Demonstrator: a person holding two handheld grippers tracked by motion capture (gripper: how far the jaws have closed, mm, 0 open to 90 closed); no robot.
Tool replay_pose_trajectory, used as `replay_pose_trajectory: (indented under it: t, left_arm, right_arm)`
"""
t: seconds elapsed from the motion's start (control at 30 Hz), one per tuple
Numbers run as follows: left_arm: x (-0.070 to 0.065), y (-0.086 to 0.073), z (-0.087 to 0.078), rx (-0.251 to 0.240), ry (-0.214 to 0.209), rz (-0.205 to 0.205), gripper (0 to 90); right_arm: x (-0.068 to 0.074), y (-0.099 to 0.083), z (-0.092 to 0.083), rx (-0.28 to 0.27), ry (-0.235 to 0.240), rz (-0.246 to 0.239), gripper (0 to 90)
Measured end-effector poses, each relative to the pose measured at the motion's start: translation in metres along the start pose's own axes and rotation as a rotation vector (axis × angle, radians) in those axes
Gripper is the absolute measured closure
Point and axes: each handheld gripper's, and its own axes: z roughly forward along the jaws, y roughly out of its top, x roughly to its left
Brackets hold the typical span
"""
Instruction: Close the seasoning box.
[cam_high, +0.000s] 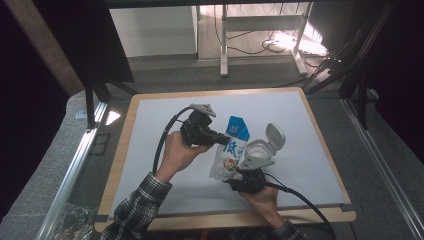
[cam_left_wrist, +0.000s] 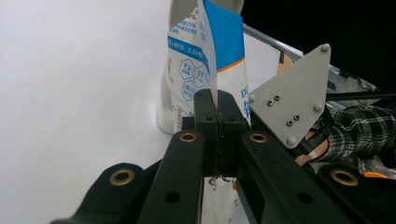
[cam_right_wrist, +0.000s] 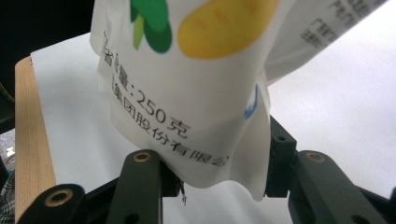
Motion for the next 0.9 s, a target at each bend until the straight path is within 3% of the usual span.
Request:
replay_pose_trajectory:
  t: [0.47,0.9]
  left_arm:
    - [0.004,-0.006,-0.002,-0.014,0.022,-0.006,90.0]
    - [0.016,-0.015,-0.008,-0.031,0.058,-0.035,90.0]
  right_arm:
    - [-0.006,-0.002,0.003,0.058,0.004,0.017,50.7]
    - [-0.006,-0.004,0.003,0.096,-0.004,0.014,49.4]
